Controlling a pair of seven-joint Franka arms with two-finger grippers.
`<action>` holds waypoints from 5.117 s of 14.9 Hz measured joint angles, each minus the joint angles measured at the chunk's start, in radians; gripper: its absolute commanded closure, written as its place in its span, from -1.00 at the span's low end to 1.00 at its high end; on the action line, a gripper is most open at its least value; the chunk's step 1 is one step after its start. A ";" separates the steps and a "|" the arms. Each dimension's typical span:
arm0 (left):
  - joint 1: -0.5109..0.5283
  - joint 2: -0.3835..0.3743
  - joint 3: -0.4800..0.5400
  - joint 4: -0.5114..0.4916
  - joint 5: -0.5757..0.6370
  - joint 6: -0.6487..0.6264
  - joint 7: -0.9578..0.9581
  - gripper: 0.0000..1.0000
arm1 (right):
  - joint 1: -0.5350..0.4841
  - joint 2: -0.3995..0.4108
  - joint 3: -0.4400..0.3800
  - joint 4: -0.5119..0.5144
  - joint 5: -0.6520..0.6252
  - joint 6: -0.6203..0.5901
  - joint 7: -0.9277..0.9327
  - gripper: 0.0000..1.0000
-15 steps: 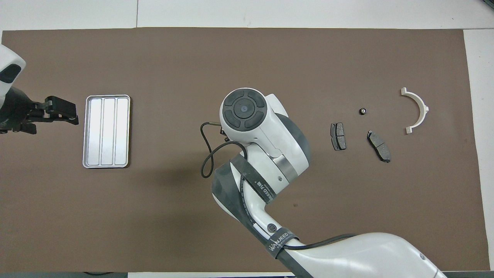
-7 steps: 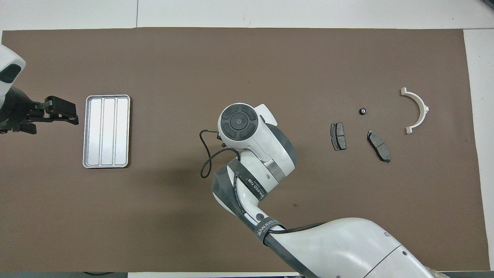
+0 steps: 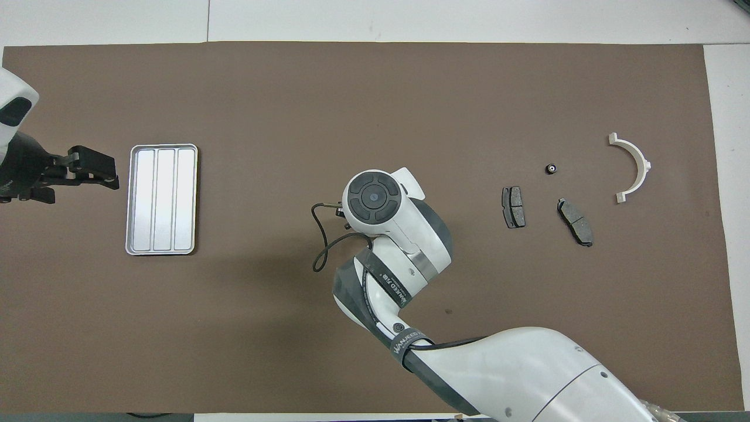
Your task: Pick bearing gear from pile to tray
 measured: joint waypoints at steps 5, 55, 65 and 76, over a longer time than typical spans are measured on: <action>0.001 0.000 0.000 -0.004 0.000 -0.003 0.000 -1.00 | -0.003 -0.001 -0.002 0.005 0.000 -0.005 0.000 -1.00; -0.644 0.500 -0.012 -0.076 -0.027 0.614 -0.926 -0.91 | -0.607 -0.119 -0.010 -0.165 0.002 0.051 -1.037 -0.78; -0.642 0.500 -0.008 -0.076 -0.020 0.610 -0.926 -0.54 | -0.606 -0.108 -0.009 -0.169 0.002 0.076 -1.037 -0.77; -0.642 0.497 -0.005 -0.068 -0.016 0.612 -0.926 0.34 | -0.606 -0.091 -0.009 -0.171 0.002 0.077 -1.037 -0.59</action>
